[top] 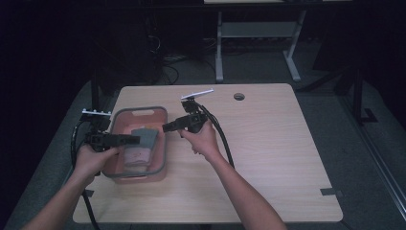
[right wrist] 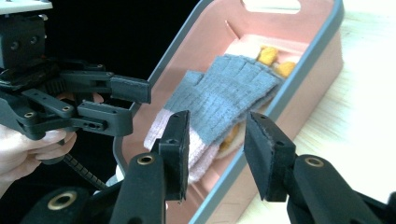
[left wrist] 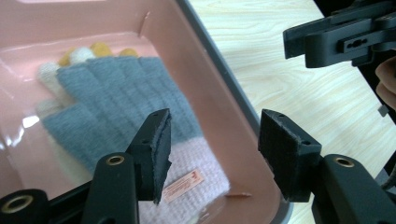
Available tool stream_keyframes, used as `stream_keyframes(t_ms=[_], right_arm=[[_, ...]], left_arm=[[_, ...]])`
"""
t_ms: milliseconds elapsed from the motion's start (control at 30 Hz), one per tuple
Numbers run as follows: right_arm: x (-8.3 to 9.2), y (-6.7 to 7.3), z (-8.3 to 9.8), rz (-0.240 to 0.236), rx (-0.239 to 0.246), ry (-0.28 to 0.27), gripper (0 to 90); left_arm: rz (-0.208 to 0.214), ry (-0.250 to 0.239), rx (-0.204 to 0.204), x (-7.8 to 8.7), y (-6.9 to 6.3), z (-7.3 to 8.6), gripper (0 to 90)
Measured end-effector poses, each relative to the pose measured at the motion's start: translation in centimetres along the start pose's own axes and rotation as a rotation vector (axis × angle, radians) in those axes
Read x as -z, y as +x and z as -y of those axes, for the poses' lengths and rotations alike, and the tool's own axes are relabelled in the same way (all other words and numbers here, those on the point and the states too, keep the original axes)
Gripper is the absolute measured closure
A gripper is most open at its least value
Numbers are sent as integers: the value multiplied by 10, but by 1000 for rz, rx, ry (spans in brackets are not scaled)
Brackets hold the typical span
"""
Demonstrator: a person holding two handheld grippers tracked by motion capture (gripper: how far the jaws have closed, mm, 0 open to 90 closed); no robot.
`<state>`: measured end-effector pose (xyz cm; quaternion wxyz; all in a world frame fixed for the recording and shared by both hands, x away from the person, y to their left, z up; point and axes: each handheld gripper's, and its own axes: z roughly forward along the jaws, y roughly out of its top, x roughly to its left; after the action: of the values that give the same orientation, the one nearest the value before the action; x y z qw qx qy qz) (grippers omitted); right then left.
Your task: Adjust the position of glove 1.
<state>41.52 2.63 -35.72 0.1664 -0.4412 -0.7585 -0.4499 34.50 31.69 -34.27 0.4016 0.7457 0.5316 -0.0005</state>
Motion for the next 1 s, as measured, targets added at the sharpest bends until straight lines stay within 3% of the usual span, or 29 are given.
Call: stream_keyframes(t_ms=[733,1000], right_arm=[[37,-20,11,26,-33,-49,546],[45,-27,15,38,-36,-55,543]], left_arm=[[86,-11,-24,-15,-24,-10,347],[88,-1,-43,-24,-32,-15,321]])
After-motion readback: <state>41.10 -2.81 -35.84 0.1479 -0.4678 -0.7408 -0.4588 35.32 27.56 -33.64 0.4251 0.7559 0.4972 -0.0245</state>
